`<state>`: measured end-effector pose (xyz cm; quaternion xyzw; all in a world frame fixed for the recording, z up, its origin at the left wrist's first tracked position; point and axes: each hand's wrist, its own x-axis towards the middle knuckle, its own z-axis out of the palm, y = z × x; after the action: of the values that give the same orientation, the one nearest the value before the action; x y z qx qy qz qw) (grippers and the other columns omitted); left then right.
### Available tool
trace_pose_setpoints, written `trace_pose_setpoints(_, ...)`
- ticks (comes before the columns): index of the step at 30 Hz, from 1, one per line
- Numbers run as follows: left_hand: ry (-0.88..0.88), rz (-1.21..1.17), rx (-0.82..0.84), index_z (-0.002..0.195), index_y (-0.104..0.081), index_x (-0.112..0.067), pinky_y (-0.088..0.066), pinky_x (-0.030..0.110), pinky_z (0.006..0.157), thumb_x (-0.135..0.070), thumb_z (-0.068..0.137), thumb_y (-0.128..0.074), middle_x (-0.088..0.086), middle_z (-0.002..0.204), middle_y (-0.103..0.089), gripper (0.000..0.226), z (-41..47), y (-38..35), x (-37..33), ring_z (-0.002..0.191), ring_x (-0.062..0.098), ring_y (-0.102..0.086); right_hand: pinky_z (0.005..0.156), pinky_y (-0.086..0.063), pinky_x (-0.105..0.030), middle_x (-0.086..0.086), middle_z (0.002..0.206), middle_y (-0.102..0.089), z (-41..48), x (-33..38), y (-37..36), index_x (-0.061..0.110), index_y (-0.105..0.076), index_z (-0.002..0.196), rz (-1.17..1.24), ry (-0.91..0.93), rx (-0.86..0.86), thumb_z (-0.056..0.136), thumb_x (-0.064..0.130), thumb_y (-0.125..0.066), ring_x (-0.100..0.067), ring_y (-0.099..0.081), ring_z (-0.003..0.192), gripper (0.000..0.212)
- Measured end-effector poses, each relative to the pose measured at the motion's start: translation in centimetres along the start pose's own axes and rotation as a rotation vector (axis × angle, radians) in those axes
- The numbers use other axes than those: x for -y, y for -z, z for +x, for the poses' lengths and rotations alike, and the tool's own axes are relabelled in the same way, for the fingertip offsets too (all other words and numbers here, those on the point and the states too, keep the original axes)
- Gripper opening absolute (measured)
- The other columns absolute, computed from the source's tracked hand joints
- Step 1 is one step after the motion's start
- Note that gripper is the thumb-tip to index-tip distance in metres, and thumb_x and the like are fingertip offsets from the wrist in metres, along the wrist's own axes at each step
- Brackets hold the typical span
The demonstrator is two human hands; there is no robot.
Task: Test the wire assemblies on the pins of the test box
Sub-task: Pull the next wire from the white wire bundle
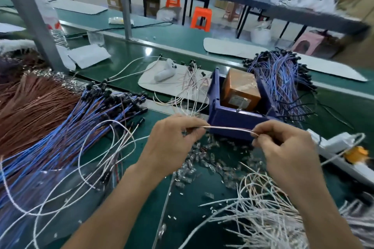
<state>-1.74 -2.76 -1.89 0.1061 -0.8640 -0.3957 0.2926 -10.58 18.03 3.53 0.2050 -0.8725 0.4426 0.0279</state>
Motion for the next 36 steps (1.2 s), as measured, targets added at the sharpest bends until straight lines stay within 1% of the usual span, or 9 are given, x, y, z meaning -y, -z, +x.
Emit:
trace_pose_setpoints(2,0.026,-0.082,-0.013,0.102,-0.075,-0.05,-0.045,0.004,0.079,-0.024,0.087,-0.081,-0.03,0.092,-0.072,0.031,0.1,-0.4,0.1,0.092,-0.005,-0.065,0.05,-0.054,-0.037,0.014,0.066,-0.071,-0.5,-1.5,1.9,0.029,-0.073,0.075,-0.067,-0.042,-0.084,0.092,0.005,-0.065,-0.018,-0.064,0.059,0.031)
trace_pose_setpoints(4,-0.009,-0.102,-0.016,0.104,-0.074,-0.053,-0.046,0.005,0.078,-0.021,0.086,-0.082,-0.031,0.094,-0.072,0.037,0.2,-1.1,-0.2,0.091,-0.004,-0.066,0.044,-0.046,-0.024,0.016,0.063,-0.068,-1.2,-2.6,3.3,0.029,-0.069,0.073,-0.182,-0.051,-0.121,0.09,0.005,-0.066,-0.013,-0.062,0.056,0.03)
trace_pose_setpoints(9,-0.427,0.05,-0.016,0.109,-0.08,-0.022,-0.05,0.021,0.083,-0.022,0.096,-0.07,-0.02,0.091,-0.074,0.016,-0.9,-4.8,-2.2,0.082,-0.004,-0.06,0.06,-0.048,-0.023,0.019,0.07,-0.065,-2.6,-3.0,2.8,0.031,-0.06,0.08,-0.361,0.05,-0.058,0.082,0.008,-0.068,0.003,-0.059,0.067,0.025)
trace_pose_setpoints(12,-0.552,0.088,-0.045,0.111,-0.079,-0.015,-0.055,0.034,0.075,-0.019,0.1,-0.066,-0.008,0.094,-0.077,0.017,-1.8,-7.3,-1.7,0.076,0.014,-0.065,0.073,-0.053,-0.033,0.015,0.081,-0.069,-2.6,-3.0,1.0,0.034,-0.06,0.093,-0.333,0.177,-0.002,0.088,0.007,-0.064,-0.009,-0.064,0.078,0.027)
trace_pose_setpoints(17,-0.52,0.168,-0.036,0.112,-0.076,-0.012,-0.052,0.04,0.074,-0.017,0.101,-0.063,-0.003,0.096,-0.076,0.018,-2.9,-9.1,0.6,0.079,0.018,-0.062,0.078,-0.04,-0.032,0.011,0.082,-0.069,-2.7,-5.3,-1.8,0.028,-0.069,0.095,-0.339,0.365,-0.002,0.088,0.016,-0.075,-0.009,-0.05,0.082,0.015)
trace_pose_setpoints(22,-0.51,0.221,-0.053,0.107,-0.077,-0.016,-0.048,0.04,0.077,-0.025,0.104,-0.058,-0.009,0.095,-0.075,0.022,-2.1,-8.7,1.7,0.083,0.017,-0.061,0.071,-0.027,-0.023,0.02,0.07,-0.056,-2.9,-8.3,-2.7,0.025,-0.07,0.084,-0.253,0.349,-0.063,0.091,0.023,-0.068,0.003,-0.044,0.079,0.008)
trace_pose_setpoints(29,-0.549,0.258,-0.047,0.101,-0.077,-0.018,-0.045,0.035,0.081,-0.021,0.099,-0.066,-0.011,0.093,-0.075,0.011,-2.3,-9.2,1.2,0.084,0.014,-0.06,0.079,-0.031,-0.012,0.016,0.065,-0.058,-2.9,-9.6,-2.5,0.027,-0.067,0.076,-0.232,0.286,-0.047,0.093,0.027,-0.066,0.0,-0.048,0.092,0.017)
trace_pose_setpoints(33,-0.531,0.256,-0.06,0.098,-0.077,-0.019,-0.043,0.032,0.083,-0.022,0.098,-0.066,-0.012,0.093,-0.074,0.011,-2.3,-9.3,1.3,0.085,0.012,-0.06,0.08,-0.031,-0.01,0.018,0.066,-0.059,-2.9,-9.4,-2.8,0.029,-0.068,0.076,-0.204,0.243,-0.035,0.092,0.044,-0.053,0.004,-0.048,0.093,0.026)
trace_pose_setpoints(36,-0.529,0.271,-0.064,0.096,-0.077,-0.019,-0.043,0.031,0.084,-0.022,0.096,-0.068,-0.011,0.092,-0.075,0.01,-2.3,-9.3,1.2,0.085,0.013,-0.061,0.078,-0.033,-0.013,0.016,0.067,-0.06,-2.9,-9.6,-2.9,0.03,-0.068,0.079,-0.189,0.219,-0.057,0.095,0.041,-0.056,-0.001,-0.051,0.089,0.023)
